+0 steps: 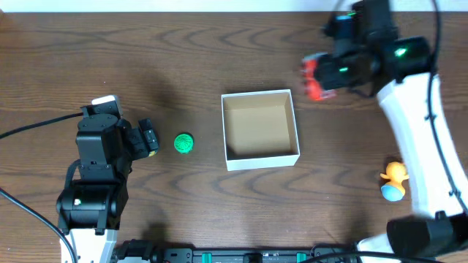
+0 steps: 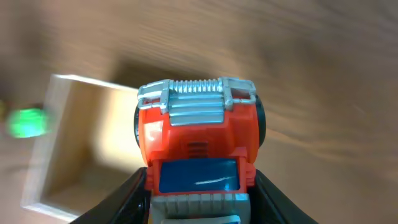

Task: Pack container
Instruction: 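Carry the red truck into the white box and release it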

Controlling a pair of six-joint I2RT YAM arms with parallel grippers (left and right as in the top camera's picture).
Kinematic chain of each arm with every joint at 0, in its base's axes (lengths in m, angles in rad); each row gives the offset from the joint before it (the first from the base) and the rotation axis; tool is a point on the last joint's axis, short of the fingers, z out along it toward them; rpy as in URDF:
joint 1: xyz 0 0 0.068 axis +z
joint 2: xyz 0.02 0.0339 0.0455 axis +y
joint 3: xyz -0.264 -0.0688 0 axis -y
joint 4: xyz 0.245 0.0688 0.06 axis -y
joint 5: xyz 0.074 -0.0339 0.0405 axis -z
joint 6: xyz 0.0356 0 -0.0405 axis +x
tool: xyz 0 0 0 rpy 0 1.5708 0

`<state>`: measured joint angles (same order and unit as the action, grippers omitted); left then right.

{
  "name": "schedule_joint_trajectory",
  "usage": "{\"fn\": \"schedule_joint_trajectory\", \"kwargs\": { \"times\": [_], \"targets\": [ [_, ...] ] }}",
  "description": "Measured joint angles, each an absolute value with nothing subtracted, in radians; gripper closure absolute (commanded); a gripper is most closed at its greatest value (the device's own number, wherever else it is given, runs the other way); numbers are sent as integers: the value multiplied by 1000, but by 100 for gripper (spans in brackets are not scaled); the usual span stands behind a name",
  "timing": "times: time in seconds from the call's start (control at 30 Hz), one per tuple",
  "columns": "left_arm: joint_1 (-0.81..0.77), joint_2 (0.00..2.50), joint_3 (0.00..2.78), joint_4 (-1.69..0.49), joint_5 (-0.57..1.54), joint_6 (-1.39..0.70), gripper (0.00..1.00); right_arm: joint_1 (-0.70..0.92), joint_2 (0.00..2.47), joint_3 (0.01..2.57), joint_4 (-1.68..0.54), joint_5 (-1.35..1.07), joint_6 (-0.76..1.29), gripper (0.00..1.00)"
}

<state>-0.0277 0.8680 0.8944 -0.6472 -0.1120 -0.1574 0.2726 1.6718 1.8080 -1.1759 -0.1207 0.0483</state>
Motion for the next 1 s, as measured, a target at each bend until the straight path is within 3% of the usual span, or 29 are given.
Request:
{"fn": "schedule_joint_trajectory", "kwargs": {
  "times": [0.27, 0.5, 0.7, 0.8, 0.93, 1.0],
  "targets": [
    [-28, 868, 894, -648, -112, -157, 2, 546, 1704, 1774, -1156, -50, 271, 99],
    [-28, 868, 894, -647, -112, -157, 2, 570, 1794, 1596, -1040, 21, 382, 99],
    [-28, 868, 894, -648, -112, -157, 2, 542, 1894, 1501, -966, 47, 386, 91],
    [-28, 868, 894, -648, -112, -157, 2, 510, 1911, 1498, -944, 66, 387, 82],
    [-28, 868, 894, -648, -112, -157, 2, 464, 1911, 1498, -908, 79, 387, 53],
    [-28, 868, 894, -648, -112, -157, 2, 454, 1911, 1498, -905, 81, 388, 45]
  ]
}}
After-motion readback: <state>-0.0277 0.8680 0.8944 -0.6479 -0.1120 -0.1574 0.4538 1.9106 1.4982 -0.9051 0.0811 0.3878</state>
